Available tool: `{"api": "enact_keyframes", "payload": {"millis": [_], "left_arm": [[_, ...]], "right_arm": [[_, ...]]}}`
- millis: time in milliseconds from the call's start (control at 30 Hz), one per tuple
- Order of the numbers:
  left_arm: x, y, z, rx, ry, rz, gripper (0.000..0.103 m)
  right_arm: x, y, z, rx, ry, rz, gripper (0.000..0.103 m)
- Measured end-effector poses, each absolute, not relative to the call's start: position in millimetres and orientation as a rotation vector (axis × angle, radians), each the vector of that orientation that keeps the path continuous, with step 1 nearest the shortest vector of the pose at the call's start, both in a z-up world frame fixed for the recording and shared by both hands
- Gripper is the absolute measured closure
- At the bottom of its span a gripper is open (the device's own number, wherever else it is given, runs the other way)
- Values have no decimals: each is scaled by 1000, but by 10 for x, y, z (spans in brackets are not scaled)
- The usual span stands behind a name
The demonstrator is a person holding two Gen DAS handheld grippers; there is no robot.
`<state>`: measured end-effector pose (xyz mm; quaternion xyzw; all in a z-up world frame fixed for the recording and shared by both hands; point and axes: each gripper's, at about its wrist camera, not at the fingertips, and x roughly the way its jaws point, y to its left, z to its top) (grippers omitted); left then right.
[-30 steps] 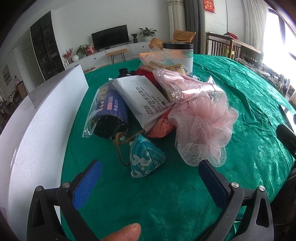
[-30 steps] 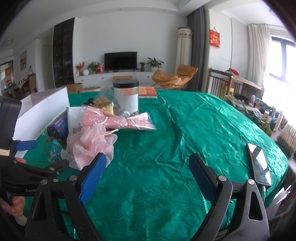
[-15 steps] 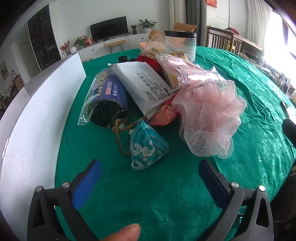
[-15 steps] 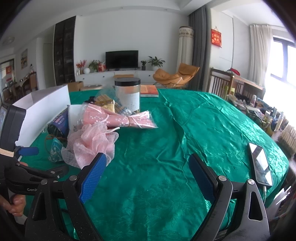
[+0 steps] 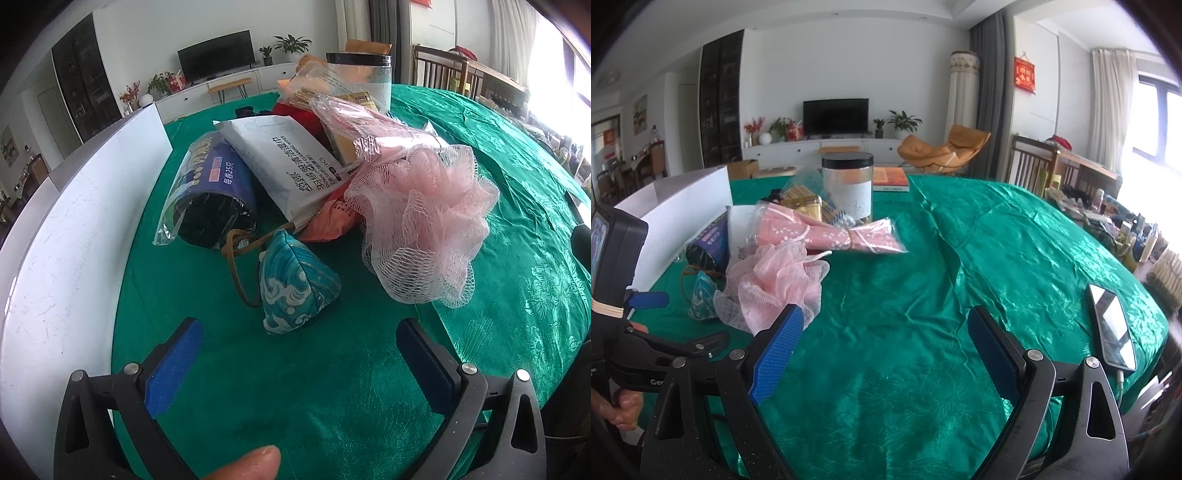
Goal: Organize soft objects
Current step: 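Move both grippers open toward the pile of items on the green cloth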
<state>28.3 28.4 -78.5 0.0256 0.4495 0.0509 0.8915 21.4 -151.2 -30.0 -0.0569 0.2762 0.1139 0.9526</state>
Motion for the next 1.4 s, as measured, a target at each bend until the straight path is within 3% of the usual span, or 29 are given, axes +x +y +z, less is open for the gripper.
{"api": "enact_keyframes", "payload": {"millis": [1400], "left_arm": [[358,520,-933,3,1007,-35,0]], "right_arm": [[272,-1447,-359,-116,616,286,11]]}}
